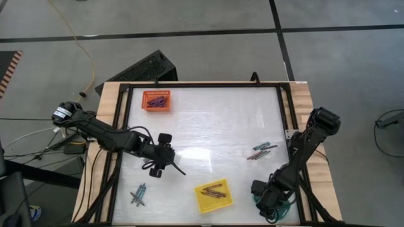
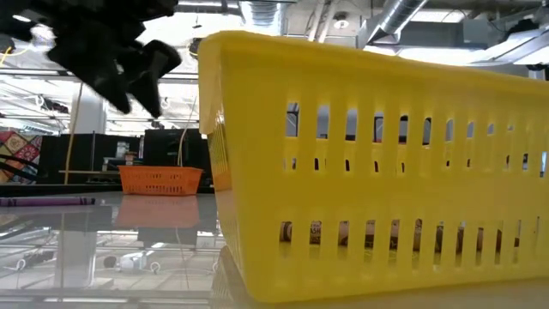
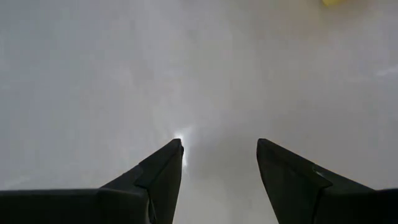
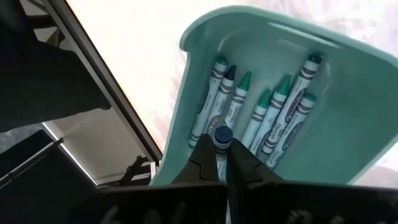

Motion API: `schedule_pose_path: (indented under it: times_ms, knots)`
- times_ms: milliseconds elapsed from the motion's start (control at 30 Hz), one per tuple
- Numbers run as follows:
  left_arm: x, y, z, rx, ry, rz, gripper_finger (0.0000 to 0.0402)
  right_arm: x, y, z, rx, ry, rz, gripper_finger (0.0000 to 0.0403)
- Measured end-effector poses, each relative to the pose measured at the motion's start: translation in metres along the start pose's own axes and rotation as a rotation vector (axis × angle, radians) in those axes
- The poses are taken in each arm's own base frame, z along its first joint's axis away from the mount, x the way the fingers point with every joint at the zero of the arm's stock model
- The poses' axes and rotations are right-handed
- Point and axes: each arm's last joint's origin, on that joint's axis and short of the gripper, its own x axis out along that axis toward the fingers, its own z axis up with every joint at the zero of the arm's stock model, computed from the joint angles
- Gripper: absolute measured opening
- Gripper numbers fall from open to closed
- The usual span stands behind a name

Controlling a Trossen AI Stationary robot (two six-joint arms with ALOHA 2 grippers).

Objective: Sort crayons
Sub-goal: Put the blue crayon into the green bin

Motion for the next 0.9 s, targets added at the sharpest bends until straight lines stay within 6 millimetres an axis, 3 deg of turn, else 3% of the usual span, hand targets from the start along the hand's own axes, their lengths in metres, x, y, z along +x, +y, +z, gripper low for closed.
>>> schedule_pose_path:
  times_ms: [233, 500, 733, 900]
  knots:
    - [-0.003, -0.011, -0.015, -0.032, 0.145, -0.071, 0.0196, 0.000, 0.000, 0.002, 0.009, -0.014, -0.002, 0.0009]
    - [-0.010, -0.025, -0.031, -0.099, 0.319, -0.128, 0.0196, 0.000, -0.002, 0.002, 0.012, -0.018, -0.023, 0.0042]
    - [-0.014, -0.019, -0.050, -0.179, 0.447, 0.097, 0.0186, 0.000, -0.002, 0.002, 0.022, -0.020, -0.024, 0.0051]
    - [-0.007, -0.013, -0.067, -0.270, 0.407, 0.112, 0.0163, 0.000, -0.002, 0.001, 0.032, -0.020, -0.025, 0.0052]
